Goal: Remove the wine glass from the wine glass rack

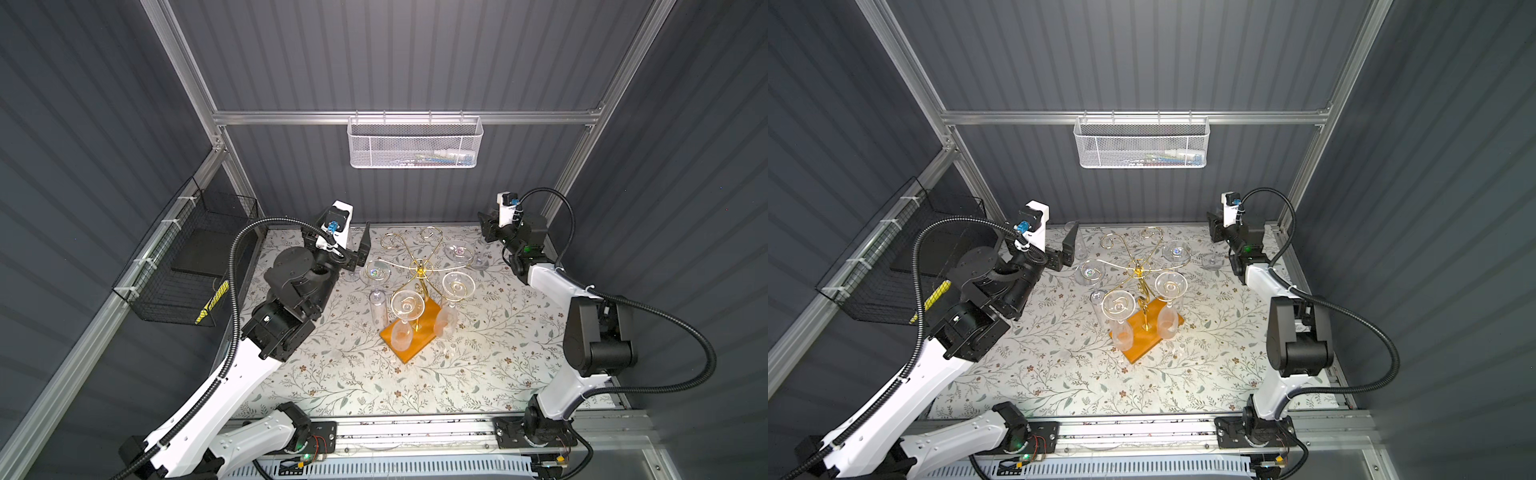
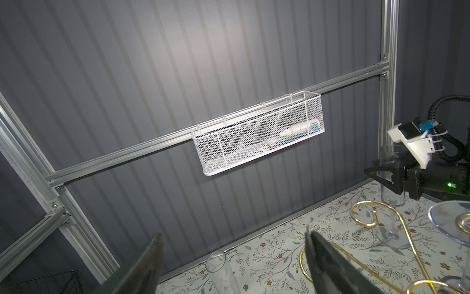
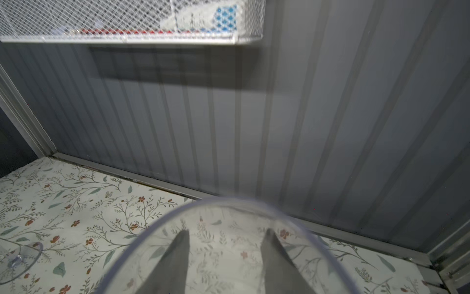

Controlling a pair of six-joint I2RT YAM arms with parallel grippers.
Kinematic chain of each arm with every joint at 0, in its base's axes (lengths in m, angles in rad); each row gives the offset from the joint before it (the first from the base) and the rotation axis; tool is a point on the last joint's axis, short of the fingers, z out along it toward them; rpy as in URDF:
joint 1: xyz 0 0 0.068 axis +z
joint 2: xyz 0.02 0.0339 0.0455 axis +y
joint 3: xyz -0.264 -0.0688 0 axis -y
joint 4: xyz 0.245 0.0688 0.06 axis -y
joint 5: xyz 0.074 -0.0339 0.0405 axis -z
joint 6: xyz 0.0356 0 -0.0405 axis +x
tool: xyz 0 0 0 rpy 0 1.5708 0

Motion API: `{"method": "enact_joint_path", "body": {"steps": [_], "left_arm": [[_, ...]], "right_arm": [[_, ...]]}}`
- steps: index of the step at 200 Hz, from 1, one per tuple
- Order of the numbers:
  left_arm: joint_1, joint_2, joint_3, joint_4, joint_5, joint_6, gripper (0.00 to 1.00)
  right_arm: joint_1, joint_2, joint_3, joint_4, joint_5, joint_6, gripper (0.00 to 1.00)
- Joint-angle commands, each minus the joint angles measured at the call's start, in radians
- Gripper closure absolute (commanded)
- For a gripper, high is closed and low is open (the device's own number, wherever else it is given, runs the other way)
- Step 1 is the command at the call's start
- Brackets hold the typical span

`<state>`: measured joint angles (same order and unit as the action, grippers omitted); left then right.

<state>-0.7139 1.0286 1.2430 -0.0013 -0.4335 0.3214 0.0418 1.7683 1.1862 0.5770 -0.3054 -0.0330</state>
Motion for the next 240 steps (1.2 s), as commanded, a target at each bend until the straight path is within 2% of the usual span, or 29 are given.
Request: {"method": "enact_joint_path", "body": {"steps": [1, 179, 206, 240], "left_arm": [[-0.002, 0.018, 0.004, 0.041, -0.033, 0.020, 0.11], [-0.002, 0.059, -0.005, 0.067, -0.019, -0.005, 0.10], [-0.002, 0.057, -0.009, 0.065, -0.018, -0.007, 0.10], [-0.002, 0.055, -0.010, 0.064, -0.018, -0.011, 0.10]], "right_arm": [[-0.005, 0.023, -0.011, 0.127, 0.010, -0.016, 0.58], [0.013, 0.151, -0.152, 0.366, 0.093, -0.071, 0.58], [0.014, 0.152, -0.161, 0.375, 0.095, -0.067, 0.51], [0.016, 0.151, -0.165, 0.377, 0.100, -0.059, 0.33]]}}
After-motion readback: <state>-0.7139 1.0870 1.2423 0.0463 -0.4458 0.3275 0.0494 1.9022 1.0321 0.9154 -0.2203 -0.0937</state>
